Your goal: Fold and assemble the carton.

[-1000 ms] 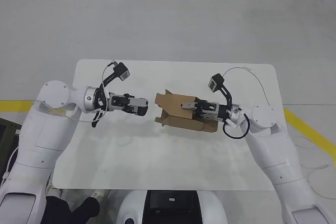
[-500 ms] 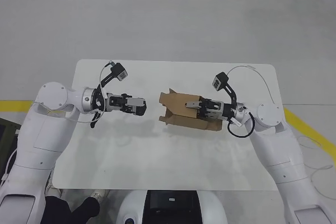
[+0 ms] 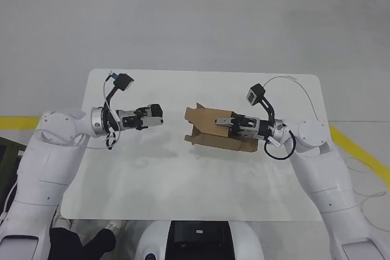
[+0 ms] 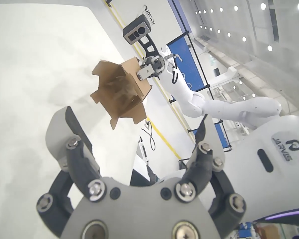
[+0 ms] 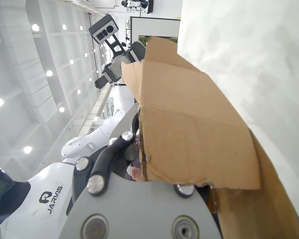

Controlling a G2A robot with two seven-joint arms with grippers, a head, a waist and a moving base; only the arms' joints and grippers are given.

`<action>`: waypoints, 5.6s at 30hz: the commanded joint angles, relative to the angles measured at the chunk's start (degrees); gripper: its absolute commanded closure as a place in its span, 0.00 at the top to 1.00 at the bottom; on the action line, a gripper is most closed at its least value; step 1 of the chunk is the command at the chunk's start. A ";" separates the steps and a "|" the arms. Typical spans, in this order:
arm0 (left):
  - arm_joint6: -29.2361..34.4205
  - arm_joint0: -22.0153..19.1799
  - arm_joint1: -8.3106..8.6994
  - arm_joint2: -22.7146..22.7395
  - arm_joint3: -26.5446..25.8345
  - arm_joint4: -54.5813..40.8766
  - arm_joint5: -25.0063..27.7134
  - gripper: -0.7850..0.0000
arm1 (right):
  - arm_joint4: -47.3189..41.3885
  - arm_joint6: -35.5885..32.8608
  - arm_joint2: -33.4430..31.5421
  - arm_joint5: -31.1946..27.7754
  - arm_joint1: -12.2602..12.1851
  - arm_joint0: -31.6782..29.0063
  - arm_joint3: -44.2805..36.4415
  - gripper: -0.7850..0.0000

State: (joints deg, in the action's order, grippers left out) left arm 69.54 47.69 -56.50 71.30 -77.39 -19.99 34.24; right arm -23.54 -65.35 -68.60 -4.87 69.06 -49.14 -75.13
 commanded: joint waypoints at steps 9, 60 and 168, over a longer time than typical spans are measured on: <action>-7.15 1.42 1.00 -3.76 -2.50 5.08 7.66 1.00 | 0.00 0.00 0.00 0.00 0.00 0.00 0.00 0.00; -73.48 11.52 1.62 -0.03 -5.00 74.69 23.76 1.00 | 0.00 0.00 0.00 0.00 0.00 0.00 0.00 0.00; -109.31 -0.99 5.84 -29.38 -0.85 93.52 23.76 1.00 | -4.63 -4.20 4.37 -2.05 -0.92 -1.35 -5.50 0.00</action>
State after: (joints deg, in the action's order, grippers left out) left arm -39.57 46.73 -50.75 42.06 -78.21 73.71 58.00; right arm -28.14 -69.45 -64.23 -6.86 68.17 -50.48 -80.62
